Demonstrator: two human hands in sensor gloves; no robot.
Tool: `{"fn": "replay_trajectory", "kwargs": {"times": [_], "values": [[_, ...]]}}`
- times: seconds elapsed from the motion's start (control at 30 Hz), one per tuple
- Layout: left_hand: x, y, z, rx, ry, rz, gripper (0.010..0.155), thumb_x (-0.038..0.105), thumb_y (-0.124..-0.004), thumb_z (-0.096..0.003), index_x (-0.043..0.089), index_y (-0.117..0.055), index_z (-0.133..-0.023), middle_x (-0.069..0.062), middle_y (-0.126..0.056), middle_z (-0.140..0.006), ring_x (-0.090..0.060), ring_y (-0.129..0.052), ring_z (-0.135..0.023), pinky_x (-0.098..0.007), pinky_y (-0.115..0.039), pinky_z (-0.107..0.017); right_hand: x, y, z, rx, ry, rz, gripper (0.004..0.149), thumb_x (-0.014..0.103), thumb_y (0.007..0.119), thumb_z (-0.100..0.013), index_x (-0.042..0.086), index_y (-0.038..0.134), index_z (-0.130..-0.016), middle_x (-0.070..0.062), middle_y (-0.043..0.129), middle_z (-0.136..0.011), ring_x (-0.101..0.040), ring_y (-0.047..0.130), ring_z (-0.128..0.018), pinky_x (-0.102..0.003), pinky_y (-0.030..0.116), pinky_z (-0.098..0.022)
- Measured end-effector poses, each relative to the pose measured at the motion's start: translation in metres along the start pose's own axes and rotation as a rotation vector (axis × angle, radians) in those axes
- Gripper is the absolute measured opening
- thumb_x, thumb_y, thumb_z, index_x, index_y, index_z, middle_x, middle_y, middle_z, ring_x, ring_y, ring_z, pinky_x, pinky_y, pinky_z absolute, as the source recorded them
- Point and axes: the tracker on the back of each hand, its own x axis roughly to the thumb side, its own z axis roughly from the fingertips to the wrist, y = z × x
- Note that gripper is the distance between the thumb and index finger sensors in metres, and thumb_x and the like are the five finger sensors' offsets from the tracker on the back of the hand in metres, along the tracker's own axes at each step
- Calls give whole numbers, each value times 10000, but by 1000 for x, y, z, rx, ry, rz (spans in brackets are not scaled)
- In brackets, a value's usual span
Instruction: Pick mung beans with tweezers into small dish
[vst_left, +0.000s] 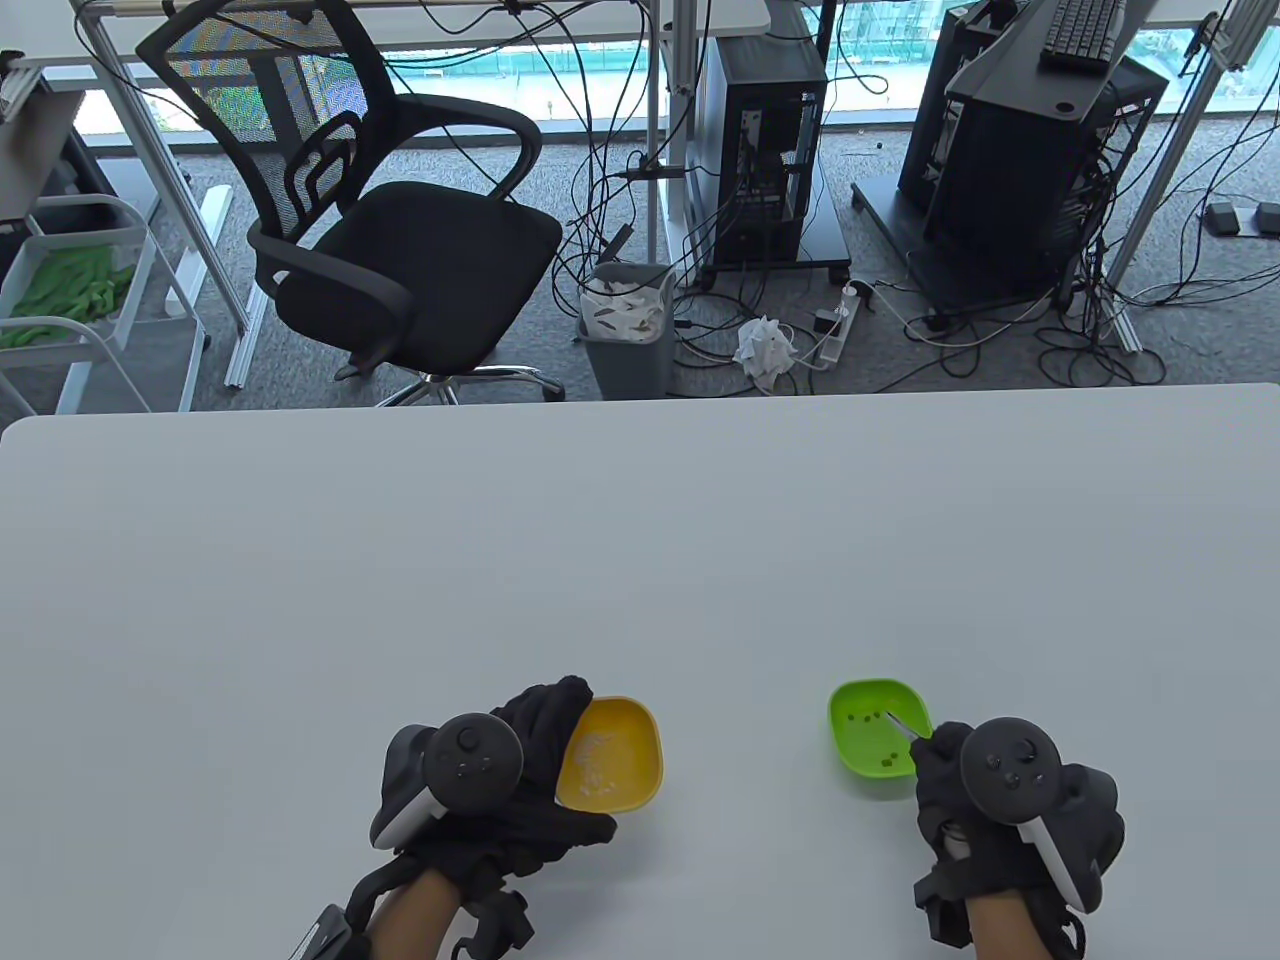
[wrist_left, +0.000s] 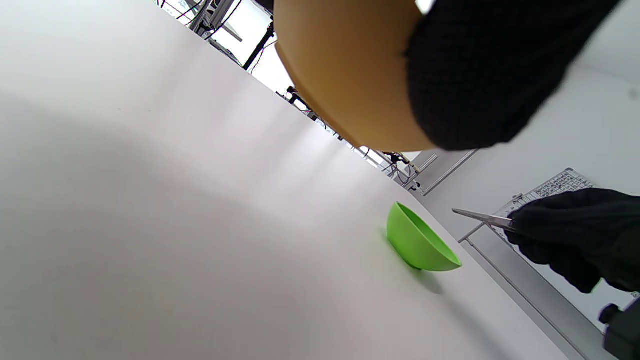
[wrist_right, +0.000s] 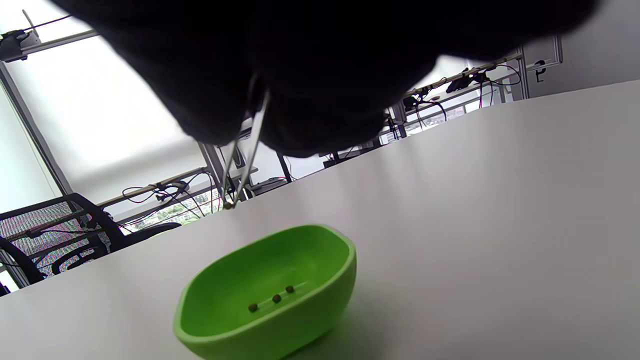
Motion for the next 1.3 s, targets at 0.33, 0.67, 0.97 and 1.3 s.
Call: {"fn": "replay_trajectory", "kwargs": {"times": [0.33, 0.67, 0.97, 1.3], "values": [[2, -2, 1, 22, -6, -17, 1181, 560, -973, -350, 163, -198, -1148, -109, -289, -1203, -440, -289, -1145, -651, -198, -786, -1, 2, 2, 5, -4, -20, 361, 317, 872, -471, 45, 965, -690, -165, 973, -515, -112, 923, -243, -306, 855, -173], [1, -4, -6, 15, 2, 6, 1181, 554, -974, -354, 168, -185, -1144, -105, -274, -1203, -441, -256, -1145, -634, -176, -788, 3, 8, 7, 26, -44, -63, 372, 329, 861, -474, 50, 958, -701, -162, 971, -524, -113, 927, -248, -307, 858, -177], [-4, -6, -46, -83, 50, 4, 1178, 541, -973, -357, 188, -169, -1142, -77, -254, -1210, -441, -211, -1150, -636, -158, -791, 2, 12, 6, 22, -50, -119, 378, 335, 854, -477, 50, 952, -706, -161, 970, -522, -110, 927, -245, -304, 859, -173], [-45, -23, -59, -232, 174, 46, 1168, 530, -965, -374, 206, -141, -1137, -65, -228, -1215, -449, -177, -1147, -638, -129, -785, 1, 18, 3, 69, -53, -158, 383, 338, 847, -483, 49, 947, -714, -160, 968, -527, -111, 928, -247, -305, 859, -174]]}}
